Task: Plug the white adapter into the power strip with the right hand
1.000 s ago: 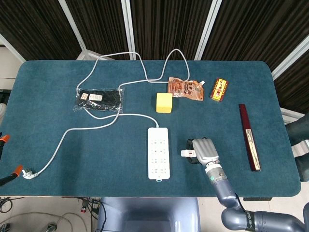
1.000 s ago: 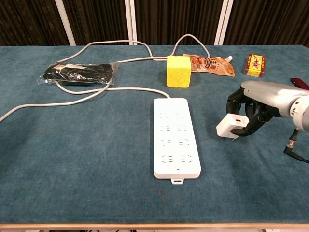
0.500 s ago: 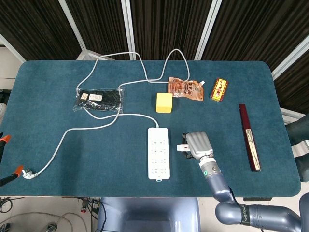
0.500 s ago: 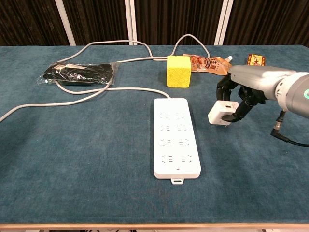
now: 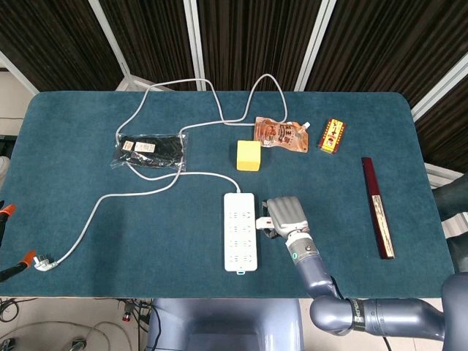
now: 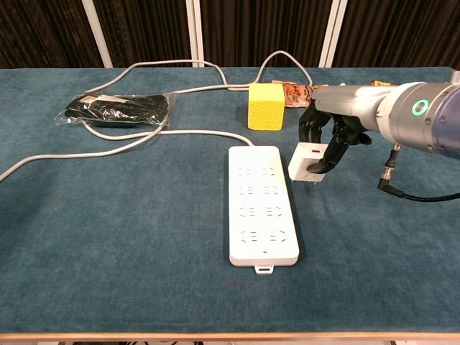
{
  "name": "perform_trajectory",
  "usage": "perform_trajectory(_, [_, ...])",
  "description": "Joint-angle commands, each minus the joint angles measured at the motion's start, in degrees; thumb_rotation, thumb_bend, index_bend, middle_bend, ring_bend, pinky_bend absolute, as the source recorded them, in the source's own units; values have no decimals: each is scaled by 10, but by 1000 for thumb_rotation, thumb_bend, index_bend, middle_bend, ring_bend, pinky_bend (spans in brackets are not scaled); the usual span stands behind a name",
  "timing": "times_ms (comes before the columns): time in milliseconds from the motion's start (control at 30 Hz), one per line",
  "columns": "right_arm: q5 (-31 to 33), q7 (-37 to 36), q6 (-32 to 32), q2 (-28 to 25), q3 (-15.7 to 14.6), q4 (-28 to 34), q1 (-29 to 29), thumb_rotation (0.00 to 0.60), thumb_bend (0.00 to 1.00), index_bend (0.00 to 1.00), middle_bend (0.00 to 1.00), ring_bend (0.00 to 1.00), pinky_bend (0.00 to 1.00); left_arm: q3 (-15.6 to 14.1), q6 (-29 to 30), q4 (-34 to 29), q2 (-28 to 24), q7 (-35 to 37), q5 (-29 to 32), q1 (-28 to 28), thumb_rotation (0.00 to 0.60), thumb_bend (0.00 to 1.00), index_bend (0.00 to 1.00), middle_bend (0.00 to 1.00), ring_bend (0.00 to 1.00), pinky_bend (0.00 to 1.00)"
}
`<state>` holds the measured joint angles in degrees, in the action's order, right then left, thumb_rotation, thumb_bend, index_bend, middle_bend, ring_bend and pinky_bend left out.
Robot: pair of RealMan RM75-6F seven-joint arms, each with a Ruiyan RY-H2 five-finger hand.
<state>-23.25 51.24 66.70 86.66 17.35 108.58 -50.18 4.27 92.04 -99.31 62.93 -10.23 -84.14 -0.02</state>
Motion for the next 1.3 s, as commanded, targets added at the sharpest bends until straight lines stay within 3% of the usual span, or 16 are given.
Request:
perform_trajectory(33, [95, 46, -14, -20, 17, 20, -46, 600, 666, 780, 638, 854, 827, 0, 0, 0, 0, 0, 0, 0, 600, 170, 115, 40, 0, 0])
perform_trajectory(233, [191, 69, -21, -35, 28, 27, -92, 600, 665, 779, 641, 854, 827, -1, -2, 0, 1, -2, 0, -1, 600, 170, 115, 40, 0, 0])
perform_trajectory(567, [255, 60, -25, -28, 44, -13, -145, 600, 666, 791, 647, 855, 827, 1, -1, 2, 1, -1, 3, -1, 600, 170, 115, 40, 0, 0])
perform_trajectory(1300, [215, 16, -22, 36, 27, -115, -187, 600, 665, 791, 648, 856, 827, 1, -3, 1, -1, 1, 5, -1, 600, 170, 115, 40, 0, 0])
